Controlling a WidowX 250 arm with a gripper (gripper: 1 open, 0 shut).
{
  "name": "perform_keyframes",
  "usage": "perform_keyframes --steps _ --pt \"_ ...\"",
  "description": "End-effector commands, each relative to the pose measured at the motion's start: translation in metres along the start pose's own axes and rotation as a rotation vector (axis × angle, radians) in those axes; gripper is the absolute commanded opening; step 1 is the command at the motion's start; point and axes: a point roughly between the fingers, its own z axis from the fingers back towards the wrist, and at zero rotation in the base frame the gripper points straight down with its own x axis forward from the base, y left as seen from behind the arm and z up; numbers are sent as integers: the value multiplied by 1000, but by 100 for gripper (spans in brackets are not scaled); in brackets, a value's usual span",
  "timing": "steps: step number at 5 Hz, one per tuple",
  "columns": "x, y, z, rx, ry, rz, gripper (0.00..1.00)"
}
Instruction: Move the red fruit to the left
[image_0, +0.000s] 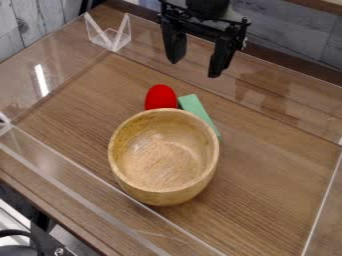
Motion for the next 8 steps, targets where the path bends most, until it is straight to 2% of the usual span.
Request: perform_keyframes --steps 1,2,3,5,7,8 --pt "7 16 -11 -5 14 15 100" --pt "13 27 -20 -19 10 78 100" --pt "16 38 -27 -35 -10 135 100" --pt "8 53 -43 -51 -19 101 100" --pt "19 72 -59 -72 -51 202 100" --pt "23 85 -62 -89 -66 283 100"
